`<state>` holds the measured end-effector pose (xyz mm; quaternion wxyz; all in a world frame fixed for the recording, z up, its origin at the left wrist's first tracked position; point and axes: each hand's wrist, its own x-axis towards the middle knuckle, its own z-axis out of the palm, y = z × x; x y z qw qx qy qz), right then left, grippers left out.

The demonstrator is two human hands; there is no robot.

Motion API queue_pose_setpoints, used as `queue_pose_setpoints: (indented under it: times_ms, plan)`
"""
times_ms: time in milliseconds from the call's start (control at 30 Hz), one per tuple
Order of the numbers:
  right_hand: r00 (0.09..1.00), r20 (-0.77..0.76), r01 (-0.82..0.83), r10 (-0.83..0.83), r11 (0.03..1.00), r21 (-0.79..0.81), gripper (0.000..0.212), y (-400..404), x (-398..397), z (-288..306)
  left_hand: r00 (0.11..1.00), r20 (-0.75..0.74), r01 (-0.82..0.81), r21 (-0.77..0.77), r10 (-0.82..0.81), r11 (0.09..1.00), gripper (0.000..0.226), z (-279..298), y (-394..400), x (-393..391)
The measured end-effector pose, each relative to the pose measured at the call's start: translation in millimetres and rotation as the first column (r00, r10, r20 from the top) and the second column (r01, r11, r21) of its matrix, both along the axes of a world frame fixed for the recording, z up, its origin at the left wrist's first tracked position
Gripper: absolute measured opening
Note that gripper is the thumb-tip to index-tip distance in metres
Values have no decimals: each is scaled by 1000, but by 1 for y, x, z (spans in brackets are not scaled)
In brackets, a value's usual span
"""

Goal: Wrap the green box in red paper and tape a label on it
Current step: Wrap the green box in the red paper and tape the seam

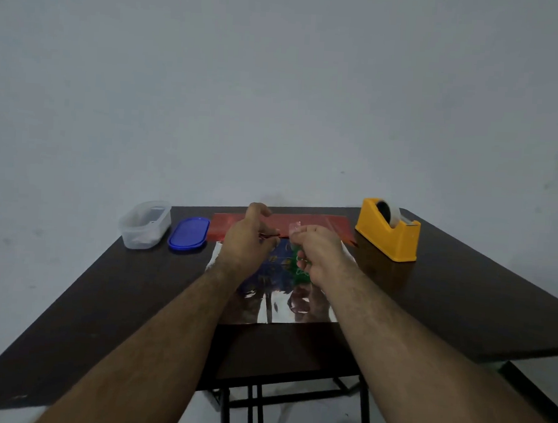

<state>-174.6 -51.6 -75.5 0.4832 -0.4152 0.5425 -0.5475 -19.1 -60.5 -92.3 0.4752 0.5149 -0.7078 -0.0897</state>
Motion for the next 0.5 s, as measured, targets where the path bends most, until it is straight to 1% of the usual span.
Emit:
queue_pose_setpoints:
  times_ms: [67,200,233,267,333,367,400,500]
  plan:
    - [999,-12,47,-47,998,-40,12,1,1,-4,1000,-10,3,3,-3,1000,51,0,0,0]
    - [994,19,111,-109,990,-92,15,3,2,-10,1000,-11,6,-8,-6,1000,51,-1,-2,0]
    - [993,13,120,-119,989,-88,20,5,3,-10,1000,-11,6,-10,-6,1000,51,-1,-2,1]
    - [993,23,121,-120,989,-88,31,4,5,-10,1000,-13,5,-13,-6,1000,51,-1,-3,1]
    - [993,70,101,-96,992,-78,61,3,9,-12,1000,-20,8,-23,-9,1000,51,-1,-3,0]
    - [993,78,99,-94,992,-75,69,4,11,-11,1000,-21,8,-26,-8,1000,51,-1,-3,0]
    - [993,75,100,-94,992,-80,71,4,12,-11,1000,-19,5,-26,-6,1000,51,-1,-3,0]
    - [988,89,135,-127,987,-88,64,5,12,-11,1000,-20,3,-24,-3,1000,50,0,-1,-1]
